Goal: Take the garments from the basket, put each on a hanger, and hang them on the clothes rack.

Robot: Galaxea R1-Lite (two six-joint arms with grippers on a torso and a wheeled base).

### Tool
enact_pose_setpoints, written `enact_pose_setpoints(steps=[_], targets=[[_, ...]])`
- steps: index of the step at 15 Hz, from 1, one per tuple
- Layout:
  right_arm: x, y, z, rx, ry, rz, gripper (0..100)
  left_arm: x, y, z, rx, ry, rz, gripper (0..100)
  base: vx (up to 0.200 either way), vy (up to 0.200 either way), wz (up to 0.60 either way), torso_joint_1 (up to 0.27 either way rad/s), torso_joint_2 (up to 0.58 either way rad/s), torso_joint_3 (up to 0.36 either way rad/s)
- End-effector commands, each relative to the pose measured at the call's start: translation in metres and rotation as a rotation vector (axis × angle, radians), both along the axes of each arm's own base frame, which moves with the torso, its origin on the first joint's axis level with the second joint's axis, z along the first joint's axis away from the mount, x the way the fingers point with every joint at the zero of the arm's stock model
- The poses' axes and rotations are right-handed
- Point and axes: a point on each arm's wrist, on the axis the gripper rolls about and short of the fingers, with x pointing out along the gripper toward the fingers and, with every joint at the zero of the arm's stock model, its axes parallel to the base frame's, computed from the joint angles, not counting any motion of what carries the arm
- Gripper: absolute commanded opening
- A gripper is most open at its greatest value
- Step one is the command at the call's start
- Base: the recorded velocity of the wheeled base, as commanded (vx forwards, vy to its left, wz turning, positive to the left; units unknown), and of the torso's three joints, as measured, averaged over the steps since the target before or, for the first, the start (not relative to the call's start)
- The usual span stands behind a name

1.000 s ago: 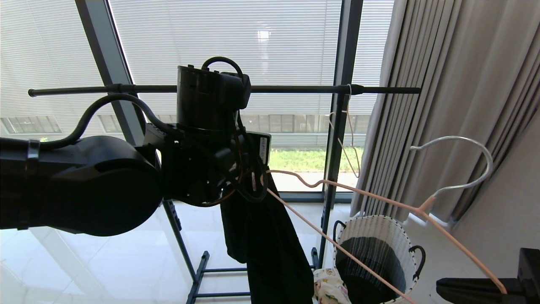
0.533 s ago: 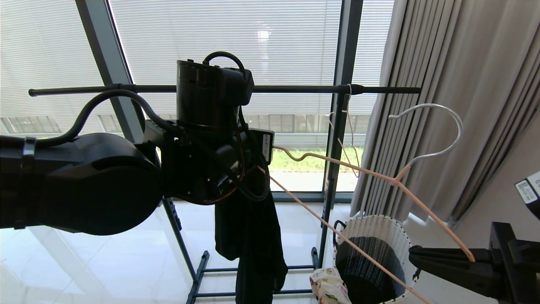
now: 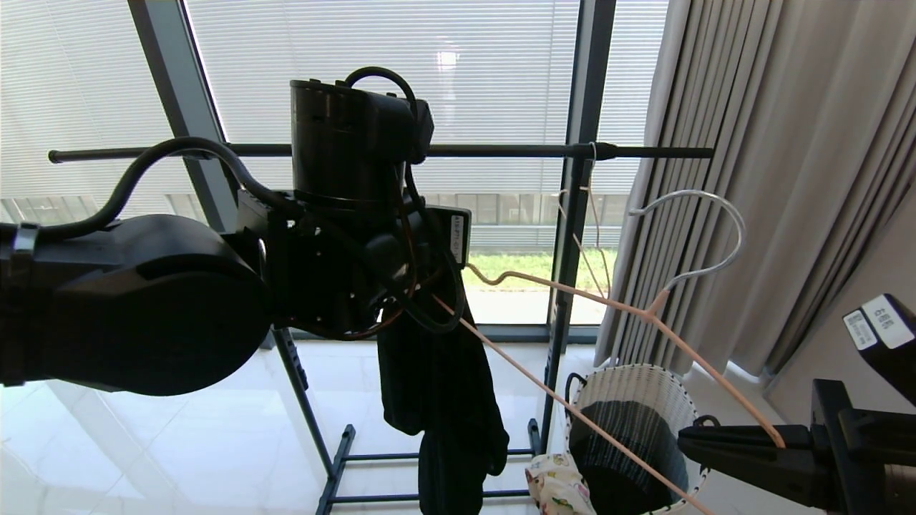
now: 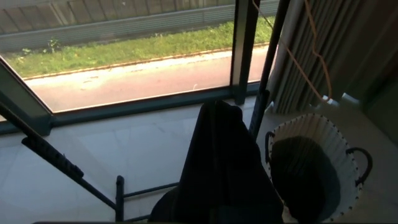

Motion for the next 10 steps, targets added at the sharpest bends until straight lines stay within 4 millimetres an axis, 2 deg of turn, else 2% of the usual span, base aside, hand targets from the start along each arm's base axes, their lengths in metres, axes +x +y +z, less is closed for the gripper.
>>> enact_pose_setpoints(steps=[1,4,10], targets=[[0.004,0.005,0.002,-0.004,0.004,0.0,0,-0.005,-0.003,0.001,-0.006,-0.001,-0.029,0,0.0,0.0,0.0,0.0,0.0,0.0],[0.008,0.009,0.003,-0.008,0.006,0.007,0,-0.012,-0.012,0.002,-0.01,0.001,-0.094,0,0.0,0.0,0.0,0.0,0.0,0.0],[0.022,0.029,-0.011,-0.056,0.057,0.029,0,-0.033,-0.021,0.011,-0.042,-0.003,-0.24,0,0.0,0.0,0.0,0.0,0.0,0.0]])
